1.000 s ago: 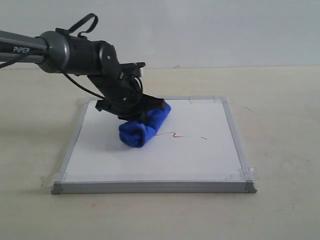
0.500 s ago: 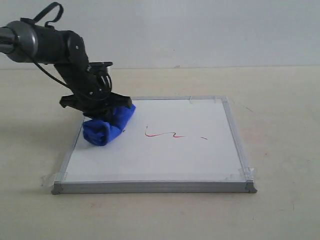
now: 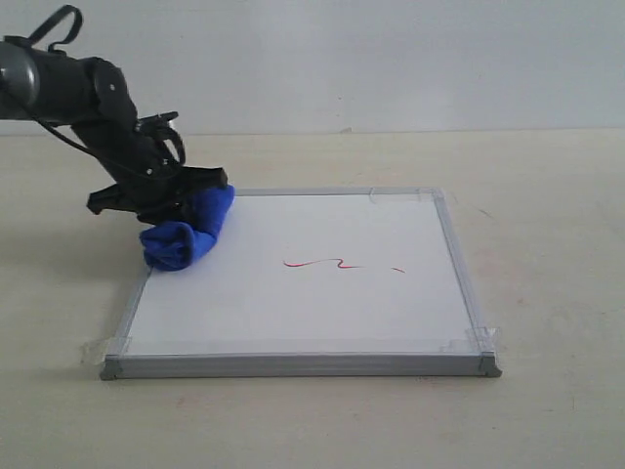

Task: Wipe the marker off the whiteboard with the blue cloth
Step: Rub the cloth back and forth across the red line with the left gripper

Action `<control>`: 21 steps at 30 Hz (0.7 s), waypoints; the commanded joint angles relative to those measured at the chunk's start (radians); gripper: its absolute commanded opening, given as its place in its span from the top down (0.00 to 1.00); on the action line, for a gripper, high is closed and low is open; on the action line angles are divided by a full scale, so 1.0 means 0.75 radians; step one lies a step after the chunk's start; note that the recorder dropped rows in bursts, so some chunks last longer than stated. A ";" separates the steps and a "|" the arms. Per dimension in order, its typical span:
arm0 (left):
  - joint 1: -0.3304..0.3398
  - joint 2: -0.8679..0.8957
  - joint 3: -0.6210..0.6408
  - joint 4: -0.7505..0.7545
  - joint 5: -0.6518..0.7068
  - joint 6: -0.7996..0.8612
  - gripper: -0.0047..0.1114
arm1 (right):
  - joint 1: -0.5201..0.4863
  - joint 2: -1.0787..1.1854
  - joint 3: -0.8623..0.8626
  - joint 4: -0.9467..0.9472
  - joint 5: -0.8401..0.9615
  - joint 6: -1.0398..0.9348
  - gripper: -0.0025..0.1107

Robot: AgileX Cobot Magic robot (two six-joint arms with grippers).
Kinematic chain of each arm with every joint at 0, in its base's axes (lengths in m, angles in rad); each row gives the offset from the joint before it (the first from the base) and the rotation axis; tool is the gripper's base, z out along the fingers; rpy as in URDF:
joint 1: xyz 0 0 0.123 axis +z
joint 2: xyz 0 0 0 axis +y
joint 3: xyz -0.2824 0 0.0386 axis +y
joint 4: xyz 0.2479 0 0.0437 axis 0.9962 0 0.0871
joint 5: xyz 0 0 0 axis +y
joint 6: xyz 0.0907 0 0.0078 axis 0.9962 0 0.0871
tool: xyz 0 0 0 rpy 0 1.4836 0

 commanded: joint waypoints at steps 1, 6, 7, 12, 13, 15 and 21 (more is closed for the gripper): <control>-0.073 0.004 0.026 0.065 0.057 0.058 0.92 | -0.003 -0.006 -0.001 -0.002 -0.006 0.000 0.98; -0.340 0.068 0.026 -0.274 -0.043 0.253 0.92 | -0.003 -0.006 -0.001 -0.002 -0.006 0.000 0.98; -0.380 0.086 0.026 -0.315 -0.050 0.265 0.92 | -0.003 -0.006 -0.001 -0.002 -0.006 0.000 0.98; -0.524 0.142 0.014 -0.340 -0.103 0.276 0.92 | -0.003 -0.006 -0.001 -0.002 -0.006 0.000 0.98; -0.538 0.142 0.007 -0.333 -0.106 0.283 0.92 | -0.003 -0.006 -0.001 -0.002 -0.006 0.000 0.98; -0.538 0.142 0.000 -0.294 -0.116 0.281 0.92 | -0.003 -0.006 -0.001 -0.002 -0.012 0.000 0.98; -0.364 0.142 -0.011 -0.026 -0.059 0.065 0.92 | -0.003 -0.006 -0.001 -0.002 -0.014 0.000 0.98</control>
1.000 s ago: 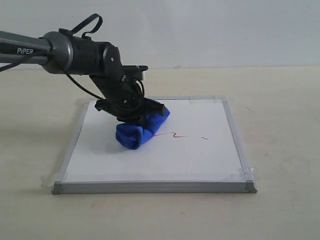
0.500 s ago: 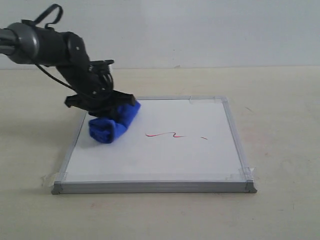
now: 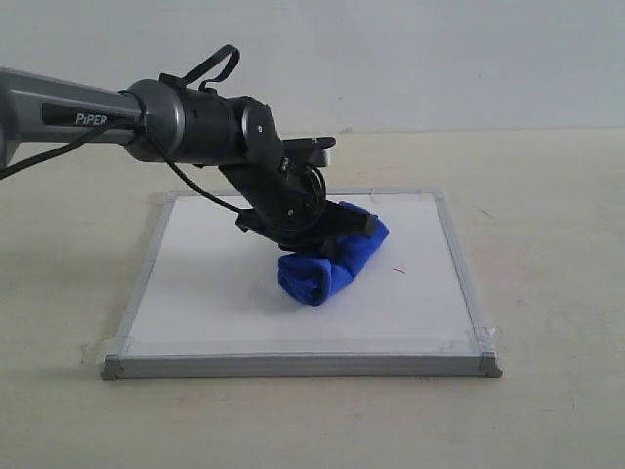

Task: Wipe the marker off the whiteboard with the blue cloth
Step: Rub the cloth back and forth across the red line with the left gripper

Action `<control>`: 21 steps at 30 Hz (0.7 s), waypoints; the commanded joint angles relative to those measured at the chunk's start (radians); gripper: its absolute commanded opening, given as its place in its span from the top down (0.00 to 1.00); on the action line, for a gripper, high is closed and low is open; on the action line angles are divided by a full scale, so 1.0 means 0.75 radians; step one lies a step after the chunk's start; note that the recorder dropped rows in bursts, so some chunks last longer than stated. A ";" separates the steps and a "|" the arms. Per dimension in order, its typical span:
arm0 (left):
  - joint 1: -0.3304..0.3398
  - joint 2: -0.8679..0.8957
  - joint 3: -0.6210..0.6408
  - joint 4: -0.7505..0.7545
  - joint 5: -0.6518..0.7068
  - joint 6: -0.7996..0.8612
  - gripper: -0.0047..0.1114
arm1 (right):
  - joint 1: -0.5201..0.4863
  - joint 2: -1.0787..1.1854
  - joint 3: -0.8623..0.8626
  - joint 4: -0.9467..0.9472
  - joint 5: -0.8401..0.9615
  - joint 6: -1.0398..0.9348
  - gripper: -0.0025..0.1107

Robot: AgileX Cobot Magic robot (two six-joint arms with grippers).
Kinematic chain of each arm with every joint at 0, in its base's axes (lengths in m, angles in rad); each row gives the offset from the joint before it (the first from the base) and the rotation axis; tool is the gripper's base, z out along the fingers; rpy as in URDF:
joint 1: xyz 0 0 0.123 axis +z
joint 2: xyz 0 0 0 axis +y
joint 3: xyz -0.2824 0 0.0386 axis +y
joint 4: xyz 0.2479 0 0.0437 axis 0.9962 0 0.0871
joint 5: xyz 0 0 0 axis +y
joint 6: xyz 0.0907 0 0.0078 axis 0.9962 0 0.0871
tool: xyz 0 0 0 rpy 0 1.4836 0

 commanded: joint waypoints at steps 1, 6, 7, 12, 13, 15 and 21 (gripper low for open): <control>0.144 0.066 0.026 0.187 0.131 -0.178 0.92 | -0.003 -0.006 -0.001 -0.002 -0.014 0.000 0.98; 0.261 0.066 0.013 0.184 0.200 -0.225 0.92 | -0.003 -0.006 -0.001 -0.002 -0.014 0.000 0.98; 0.261 0.066 0.007 0.174 0.217 -0.225 0.92 | -0.003 -0.006 -0.001 -0.002 -0.014 0.000 0.98; 0.151 0.066 0.005 -0.054 0.184 -0.053 0.92 | -0.003 -0.006 -0.001 -0.002 -0.014 0.000 0.98; 0.112 0.066 0.002 -0.119 0.167 -0.002 0.92 | -0.003 -0.006 -0.001 -0.002 -0.014 0.000 0.98; 0.041 0.066 -0.001 -0.225 0.139 0.067 0.92 | -0.003 -0.006 -0.001 -0.002 -0.014 0.000 0.98; -0.144 0.083 -0.017 -0.485 -0.022 0.154 0.92 | -0.003 -0.006 -0.001 -0.002 -0.014 0.000 0.98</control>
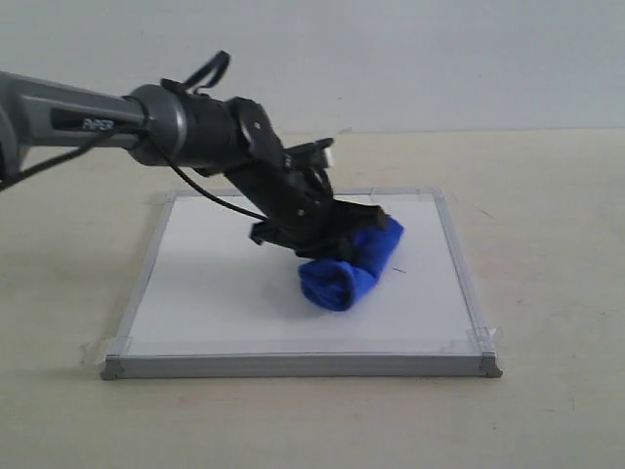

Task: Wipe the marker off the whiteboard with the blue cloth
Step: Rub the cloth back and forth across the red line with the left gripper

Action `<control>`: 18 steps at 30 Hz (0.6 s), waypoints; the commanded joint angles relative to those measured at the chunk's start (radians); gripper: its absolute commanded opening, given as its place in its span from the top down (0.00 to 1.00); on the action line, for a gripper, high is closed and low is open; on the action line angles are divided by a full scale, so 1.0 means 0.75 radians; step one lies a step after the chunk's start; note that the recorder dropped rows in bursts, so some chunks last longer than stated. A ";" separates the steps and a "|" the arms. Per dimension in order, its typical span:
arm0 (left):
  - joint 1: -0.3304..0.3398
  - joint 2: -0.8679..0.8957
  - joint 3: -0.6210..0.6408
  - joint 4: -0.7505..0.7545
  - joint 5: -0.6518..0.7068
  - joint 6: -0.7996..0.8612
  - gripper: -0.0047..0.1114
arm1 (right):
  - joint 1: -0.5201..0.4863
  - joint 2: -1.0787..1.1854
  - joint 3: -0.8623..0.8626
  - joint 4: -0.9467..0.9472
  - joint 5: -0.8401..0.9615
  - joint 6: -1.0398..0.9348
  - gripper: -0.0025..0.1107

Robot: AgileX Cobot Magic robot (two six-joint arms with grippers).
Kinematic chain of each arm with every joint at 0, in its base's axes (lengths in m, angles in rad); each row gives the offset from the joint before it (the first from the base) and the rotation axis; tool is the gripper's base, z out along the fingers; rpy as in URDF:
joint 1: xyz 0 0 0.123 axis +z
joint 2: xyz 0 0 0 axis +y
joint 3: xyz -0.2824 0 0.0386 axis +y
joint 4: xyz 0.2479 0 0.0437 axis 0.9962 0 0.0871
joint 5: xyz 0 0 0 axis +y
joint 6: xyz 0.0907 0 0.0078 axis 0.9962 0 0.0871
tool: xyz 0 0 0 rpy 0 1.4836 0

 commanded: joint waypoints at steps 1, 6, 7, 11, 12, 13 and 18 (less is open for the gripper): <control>-0.133 0.073 -0.012 -0.181 -0.038 0.059 0.92 | -0.003 -0.006 -0.001 -0.002 -0.014 0.000 0.98; -0.106 0.131 -0.128 0.013 0.009 -0.041 0.92 | -0.003 -0.006 -0.001 -0.002 -0.014 0.000 0.98; -0.092 0.131 -0.131 0.102 0.009 -0.114 0.92 | -0.003 -0.006 -0.001 -0.002 -0.014 0.000 0.98; 0.003 0.131 -0.155 0.479 0.081 -0.410 0.92 | -0.003 -0.006 -0.001 -0.002 -0.014 0.000 0.98; 0.031 0.131 -0.158 0.556 0.113 -0.464 0.92 | -0.003 -0.006 -0.001 -0.002 -0.014 0.000 0.98; 0.054 0.128 -0.158 0.605 0.142 -0.495 0.92 | -0.003 -0.006 -0.001 -0.002 -0.014 0.000 0.98; 0.149 0.107 -0.158 0.598 0.230 -0.484 0.92 | -0.003 -0.006 -0.001 -0.002 -0.014 0.000 0.98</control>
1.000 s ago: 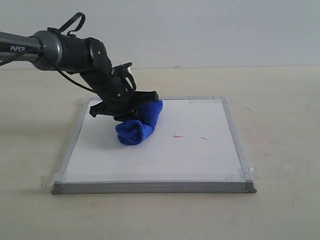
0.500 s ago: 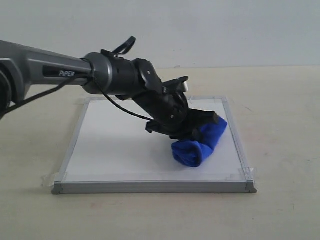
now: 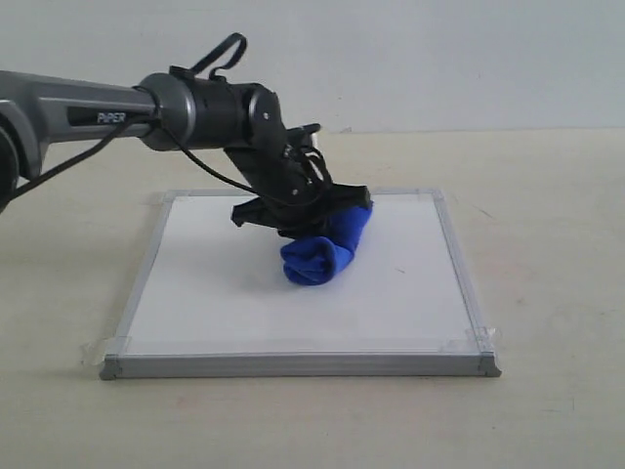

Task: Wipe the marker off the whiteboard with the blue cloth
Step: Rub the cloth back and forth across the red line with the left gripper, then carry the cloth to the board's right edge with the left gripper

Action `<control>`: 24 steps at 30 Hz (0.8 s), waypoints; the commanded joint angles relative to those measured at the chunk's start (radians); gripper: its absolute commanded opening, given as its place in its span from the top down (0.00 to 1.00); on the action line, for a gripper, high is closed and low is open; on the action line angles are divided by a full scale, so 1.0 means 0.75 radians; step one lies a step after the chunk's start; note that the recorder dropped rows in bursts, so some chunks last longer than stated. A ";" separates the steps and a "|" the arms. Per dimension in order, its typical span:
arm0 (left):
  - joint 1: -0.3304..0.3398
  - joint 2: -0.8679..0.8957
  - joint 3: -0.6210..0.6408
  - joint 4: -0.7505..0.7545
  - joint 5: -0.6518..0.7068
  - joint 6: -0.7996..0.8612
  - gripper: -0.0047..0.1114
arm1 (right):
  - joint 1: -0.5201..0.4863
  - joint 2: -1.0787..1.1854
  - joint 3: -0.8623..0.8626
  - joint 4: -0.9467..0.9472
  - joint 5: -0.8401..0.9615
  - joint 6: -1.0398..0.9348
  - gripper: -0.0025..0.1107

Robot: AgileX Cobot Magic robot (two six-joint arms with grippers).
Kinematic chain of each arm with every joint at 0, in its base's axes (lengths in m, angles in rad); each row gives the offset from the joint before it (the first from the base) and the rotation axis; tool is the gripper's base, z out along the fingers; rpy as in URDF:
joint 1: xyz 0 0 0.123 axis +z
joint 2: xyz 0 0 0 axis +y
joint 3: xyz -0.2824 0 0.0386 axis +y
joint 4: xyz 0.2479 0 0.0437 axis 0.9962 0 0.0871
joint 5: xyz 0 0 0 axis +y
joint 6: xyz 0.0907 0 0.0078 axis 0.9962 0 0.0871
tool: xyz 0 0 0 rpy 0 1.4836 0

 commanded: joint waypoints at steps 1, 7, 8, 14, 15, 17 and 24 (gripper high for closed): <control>0.081 0.030 0.029 0.102 0.117 0.028 0.92 | -0.003 -0.006 -0.001 -0.002 -0.014 0.000 0.98; -0.013 0.027 0.029 -0.245 -0.025 0.252 0.92 | -0.003 -0.006 -0.001 -0.002 -0.014 0.000 0.98; -0.042 0.027 0.029 -0.292 -0.072 0.271 0.92 | -0.003 -0.006 -0.001 -0.002 -0.014 0.000 0.98; -0.165 0.027 0.029 -0.691 -0.200 0.500 0.92 | -0.003 -0.006 -0.001 -0.002 -0.014 0.000 0.98; -0.183 0.027 0.029 -0.724 -0.215 0.536 0.92 | -0.003 -0.006 -0.001 -0.002 -0.014 0.000 0.98; -0.196 0.027 0.029 -0.684 -0.267 0.519 0.92 | -0.003 -0.006 -0.001 -0.002 -0.014 0.000 0.98; -0.060 0.030 0.029 -0.242 -0.231 0.133 0.92 | -0.003 -0.006 -0.001 -0.002 -0.011 0.000 0.98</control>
